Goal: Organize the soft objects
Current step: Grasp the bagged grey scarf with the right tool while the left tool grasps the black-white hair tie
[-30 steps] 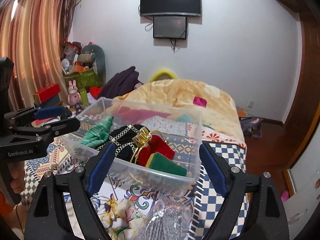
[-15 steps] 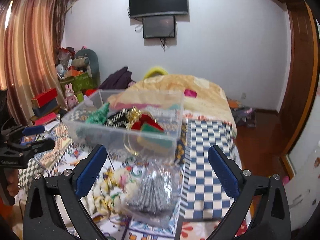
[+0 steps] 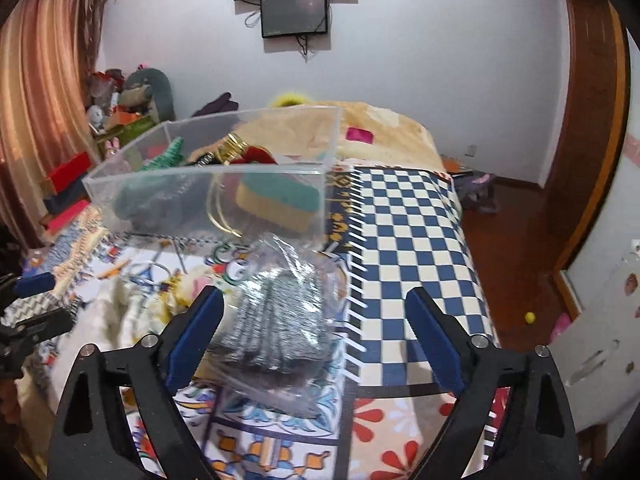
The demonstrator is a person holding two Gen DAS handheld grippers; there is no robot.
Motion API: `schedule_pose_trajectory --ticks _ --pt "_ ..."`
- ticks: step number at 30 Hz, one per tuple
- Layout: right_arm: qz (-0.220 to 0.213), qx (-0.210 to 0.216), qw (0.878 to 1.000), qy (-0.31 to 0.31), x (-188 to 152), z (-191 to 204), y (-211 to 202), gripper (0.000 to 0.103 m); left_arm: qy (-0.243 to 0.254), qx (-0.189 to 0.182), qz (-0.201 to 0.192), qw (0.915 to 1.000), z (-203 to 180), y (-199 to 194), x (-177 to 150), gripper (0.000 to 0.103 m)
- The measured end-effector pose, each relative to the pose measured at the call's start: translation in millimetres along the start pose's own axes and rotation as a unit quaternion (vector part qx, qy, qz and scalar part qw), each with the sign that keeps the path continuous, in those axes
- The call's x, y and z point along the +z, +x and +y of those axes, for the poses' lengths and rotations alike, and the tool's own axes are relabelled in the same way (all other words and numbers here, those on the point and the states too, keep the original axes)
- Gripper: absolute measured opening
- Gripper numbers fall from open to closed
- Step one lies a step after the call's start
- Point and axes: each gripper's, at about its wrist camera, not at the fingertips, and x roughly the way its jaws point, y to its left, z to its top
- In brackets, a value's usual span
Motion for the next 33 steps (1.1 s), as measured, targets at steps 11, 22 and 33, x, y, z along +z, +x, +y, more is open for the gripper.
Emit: schedule_pose_trajectory --ticks 11,22,33 --pt "0.038 0.032 0.999 0.019 -15 -10 8 0.052 0.016 0.032 -0.002 0.9994 -2 1 -15 0.076" --pt "0.027 0.043 0.999 0.017 -13 -3 1 0.031 0.033 0.032 -0.014 0.9988 -3 -3 -17 0.021" --pt "-0.022 0.046 0.999 0.009 7 1 -31 0.031 0.013 0.015 -0.028 0.9994 6 -14 0 0.013"
